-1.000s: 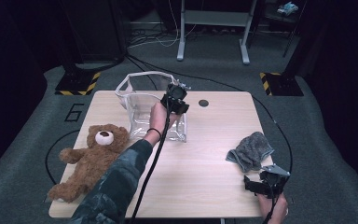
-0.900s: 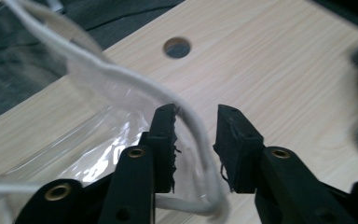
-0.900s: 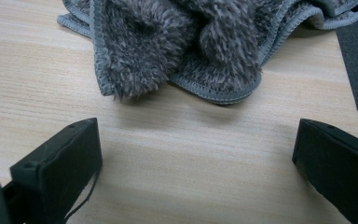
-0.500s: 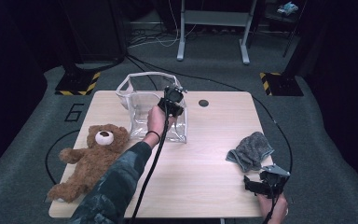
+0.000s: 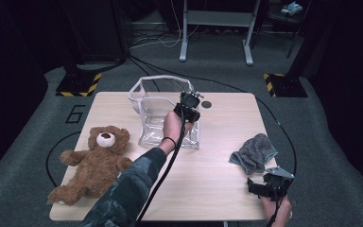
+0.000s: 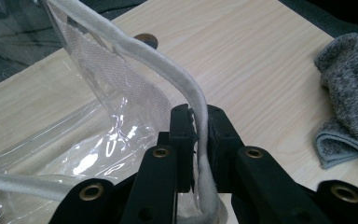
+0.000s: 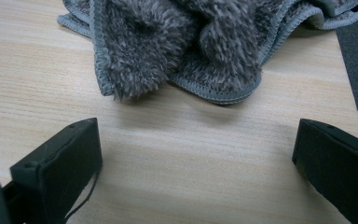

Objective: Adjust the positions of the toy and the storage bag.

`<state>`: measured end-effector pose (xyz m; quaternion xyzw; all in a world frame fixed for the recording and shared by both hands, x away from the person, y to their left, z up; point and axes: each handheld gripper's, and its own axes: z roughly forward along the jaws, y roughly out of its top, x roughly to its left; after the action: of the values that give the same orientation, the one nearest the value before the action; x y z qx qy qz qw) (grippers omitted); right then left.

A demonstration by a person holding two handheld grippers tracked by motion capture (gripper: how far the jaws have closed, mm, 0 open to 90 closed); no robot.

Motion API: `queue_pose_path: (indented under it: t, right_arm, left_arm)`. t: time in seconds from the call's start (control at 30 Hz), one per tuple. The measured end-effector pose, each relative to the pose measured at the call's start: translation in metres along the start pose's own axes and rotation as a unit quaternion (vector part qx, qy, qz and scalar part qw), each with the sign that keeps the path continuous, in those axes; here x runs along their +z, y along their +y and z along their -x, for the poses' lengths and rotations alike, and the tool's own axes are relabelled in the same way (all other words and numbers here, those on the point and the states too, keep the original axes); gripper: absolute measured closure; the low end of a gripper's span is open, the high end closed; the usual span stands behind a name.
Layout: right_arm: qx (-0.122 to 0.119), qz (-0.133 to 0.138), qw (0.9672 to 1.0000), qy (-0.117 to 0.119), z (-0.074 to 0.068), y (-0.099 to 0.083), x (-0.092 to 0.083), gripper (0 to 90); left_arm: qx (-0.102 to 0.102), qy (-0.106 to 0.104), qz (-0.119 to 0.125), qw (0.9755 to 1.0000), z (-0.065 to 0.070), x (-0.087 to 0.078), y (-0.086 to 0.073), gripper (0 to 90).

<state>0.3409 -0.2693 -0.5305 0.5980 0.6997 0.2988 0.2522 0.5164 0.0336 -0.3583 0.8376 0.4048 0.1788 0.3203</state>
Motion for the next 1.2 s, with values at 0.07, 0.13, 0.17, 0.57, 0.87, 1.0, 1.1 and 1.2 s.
queue_pose_path:
  t: [0.07, 0.13, 0.17, 0.57, 0.87, 1.0, 1.1, 1.2]
  right_arm:
    - [0.000, 0.000, 1.0000, 0.000, 0.000, 0.000, 0.000, 0.5]
    - [0.000, 0.000, 1.0000, 0.000, 0.000, 0.000, 0.000, 0.5]
    - [0.000, 0.000, 1.0000, 0.000, 0.000, 0.000, 0.000, 0.5]
    - [0.004, 0.001, 1.0000, -0.001, -0.001, 0.000, 0.000, 0.7]
    - [-0.010, 0.001, 0.9997, 0.023, 0.000, -0.002, -0.003, 1.4]
    - [-0.006, 0.018, 0.9988, 0.044, -0.001, 0.000, -0.015, 3.4]
    - [-0.017, 0.047, 0.9972, 0.055, -0.013, 0.011, -0.032, 5.6]
    - [-0.048, 0.055, 0.9948, 0.071, -0.030, 0.028, -0.040, 7.0]
  left_arm:
    - [0.001, -0.003, 0.002, 1.0000, 0.006, 0.001, 0.001, 82.5]
    - [0.000, -0.005, 0.004, 1.0000, 0.011, 0.003, 0.002, 82.2]
    - [0.001, -0.006, 0.006, 1.0000, 0.014, 0.003, 0.002, 82.2]
    - [-0.004, -0.029, 0.021, 0.9993, 0.028, 0.008, 0.005, 72.3]
    - [-0.009, -0.024, 0.064, 0.9976, -0.008, -0.028, -0.009, 33.7]
    - [-0.016, -0.009, 0.074, 0.9971, -0.032, -0.047, -0.019, 25.1]
    - [-0.030, 0.001, 0.076, 0.9966, -0.052, -0.057, -0.028, 22.6]
    - [-0.042, 0.015, 0.082, 0.9956, -0.071, -0.068, -0.037, 21.7]
